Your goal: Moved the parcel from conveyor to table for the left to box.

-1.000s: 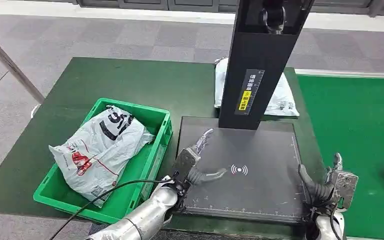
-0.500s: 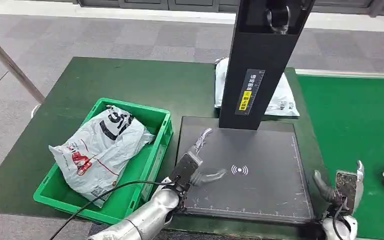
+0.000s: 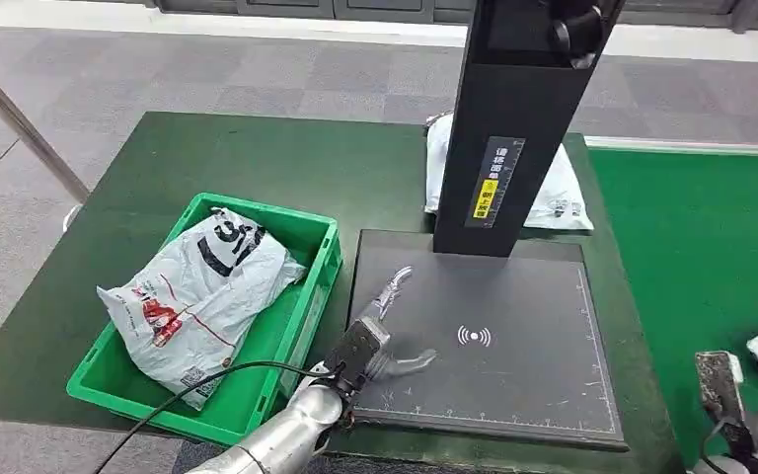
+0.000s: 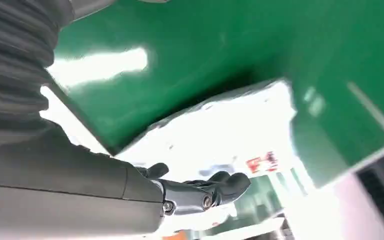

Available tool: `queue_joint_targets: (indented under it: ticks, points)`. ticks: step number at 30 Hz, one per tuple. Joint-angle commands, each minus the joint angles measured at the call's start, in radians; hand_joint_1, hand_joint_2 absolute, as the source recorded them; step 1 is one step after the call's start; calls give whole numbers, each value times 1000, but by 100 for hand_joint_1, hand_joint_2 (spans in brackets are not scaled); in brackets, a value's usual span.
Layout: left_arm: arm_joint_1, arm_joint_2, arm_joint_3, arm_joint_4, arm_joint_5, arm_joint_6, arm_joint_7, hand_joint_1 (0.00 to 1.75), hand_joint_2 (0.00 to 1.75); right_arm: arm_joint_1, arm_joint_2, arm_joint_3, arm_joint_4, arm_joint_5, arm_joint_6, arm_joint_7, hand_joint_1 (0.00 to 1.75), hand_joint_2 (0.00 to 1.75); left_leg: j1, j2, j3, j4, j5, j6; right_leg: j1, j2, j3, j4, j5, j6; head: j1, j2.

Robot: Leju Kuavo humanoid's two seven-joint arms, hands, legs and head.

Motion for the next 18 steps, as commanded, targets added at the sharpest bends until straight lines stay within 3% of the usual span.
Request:
queue_joint_targets:
  ticks: [1, 4, 7, 18]
  points:
    - [-7, 25, 28, -8, -12, -21, 20, 0, 175, -25, -9, -228, 140, 135, 0, 79, 0, 175, 0, 0, 1, -1, 0, 0, 0, -1, 1, -1, 0, -1, 0, 0]
    - [-7, 25, 28, -8, -12, -21, 20, 0, 175, -25, -9, -228, 140, 135, 0, 79, 0, 175, 0, 1, 2, -2, 0, -1, 0, -1, 2, -2, 0, -1, 0, 0]
    - [-8, 28, 28, -13, -15, -35, 23, 0, 175, -21, -36, -248, 193, 187, 10, 164, 0, 175, 0, 2, 1, -1, 0, -1, 0, 1, 1, -1, 1, -1, 0, 0]
    - [-15, 40, 34, -20, -19, -51, 30, 0, 175, 11, -74, -265, 239, 224, 28, 258, 0, 175, 1, 2, 2, -2, 0, 0, 1, 0, 2, -3, 1, -1, 0, 0]
